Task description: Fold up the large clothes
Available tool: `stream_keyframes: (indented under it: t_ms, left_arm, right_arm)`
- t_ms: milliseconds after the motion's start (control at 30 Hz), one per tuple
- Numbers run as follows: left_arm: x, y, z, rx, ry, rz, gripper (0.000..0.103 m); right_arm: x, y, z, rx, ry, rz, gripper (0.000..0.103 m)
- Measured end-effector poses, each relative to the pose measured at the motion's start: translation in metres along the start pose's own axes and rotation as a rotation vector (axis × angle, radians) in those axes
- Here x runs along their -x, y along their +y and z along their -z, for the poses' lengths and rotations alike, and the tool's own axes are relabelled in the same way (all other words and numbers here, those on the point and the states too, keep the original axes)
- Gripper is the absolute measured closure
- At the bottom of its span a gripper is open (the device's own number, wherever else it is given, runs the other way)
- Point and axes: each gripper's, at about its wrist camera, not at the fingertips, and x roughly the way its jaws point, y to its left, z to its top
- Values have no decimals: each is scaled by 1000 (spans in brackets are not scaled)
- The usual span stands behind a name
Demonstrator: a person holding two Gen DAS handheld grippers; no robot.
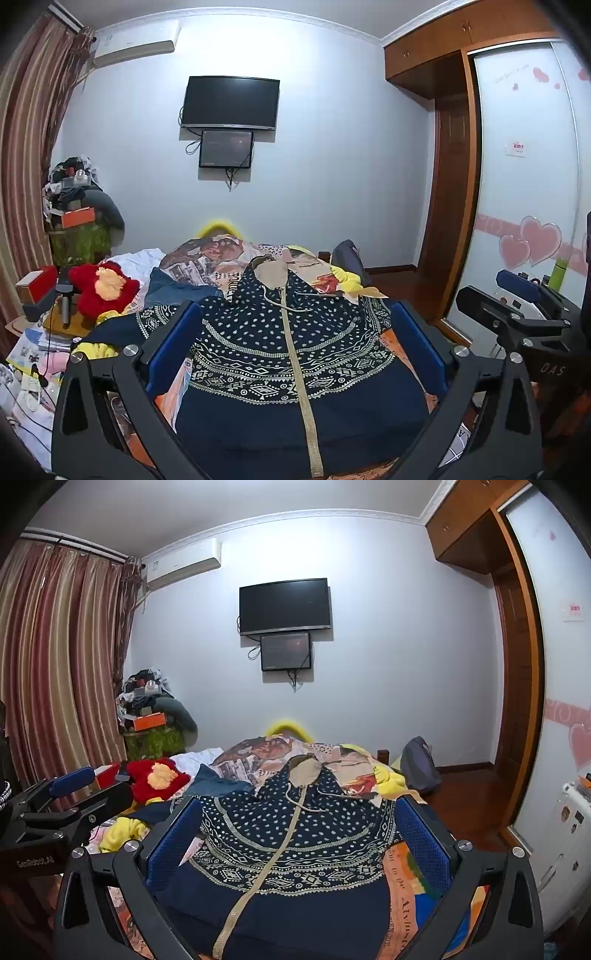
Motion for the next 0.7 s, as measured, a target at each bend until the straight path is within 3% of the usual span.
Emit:
stream_keyframes:
  t_ms: [700]
  left_arm:
    - [-6, -2, 4, -28, 0, -12, 0]
  right_arm:
    - [-2, 2, 2, -1, 13, 0, 0]
